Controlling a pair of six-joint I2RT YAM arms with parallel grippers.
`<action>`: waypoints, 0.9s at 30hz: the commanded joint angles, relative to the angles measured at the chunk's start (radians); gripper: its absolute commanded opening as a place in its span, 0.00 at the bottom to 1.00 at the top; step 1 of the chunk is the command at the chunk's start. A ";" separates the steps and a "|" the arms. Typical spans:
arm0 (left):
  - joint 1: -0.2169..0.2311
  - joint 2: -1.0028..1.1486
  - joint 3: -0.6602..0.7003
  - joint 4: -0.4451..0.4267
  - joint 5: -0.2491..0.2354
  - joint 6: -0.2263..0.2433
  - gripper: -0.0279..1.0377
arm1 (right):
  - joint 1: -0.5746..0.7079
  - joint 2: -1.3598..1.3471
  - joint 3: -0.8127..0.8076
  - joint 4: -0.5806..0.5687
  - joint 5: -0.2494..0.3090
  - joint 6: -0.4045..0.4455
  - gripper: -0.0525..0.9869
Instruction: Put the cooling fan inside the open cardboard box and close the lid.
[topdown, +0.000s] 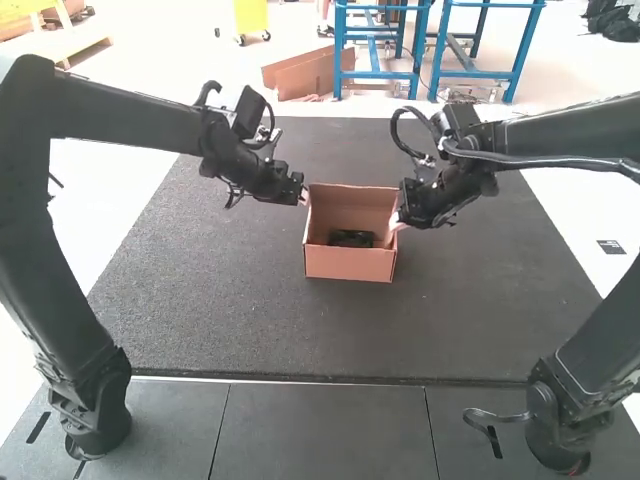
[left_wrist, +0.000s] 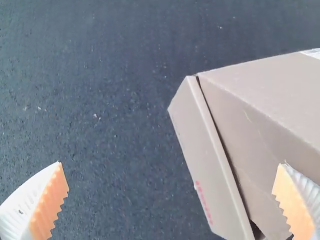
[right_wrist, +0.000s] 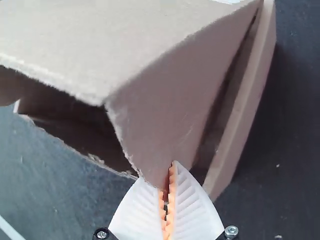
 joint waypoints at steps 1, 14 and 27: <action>-0.010 -0.065 -0.033 -0.004 0.019 -0.004 0.94 | 0.020 -0.027 -0.027 0.027 0.053 -0.014 0.04; -0.011 -0.184 -0.004 0.068 -0.047 -0.001 0.94 | -0.010 -0.076 0.082 0.003 0.005 0.014 0.94; -0.155 0.037 0.171 0.067 -0.047 -0.032 0.94 | -0.188 -0.254 -0.075 0.124 0.301 -0.066 0.94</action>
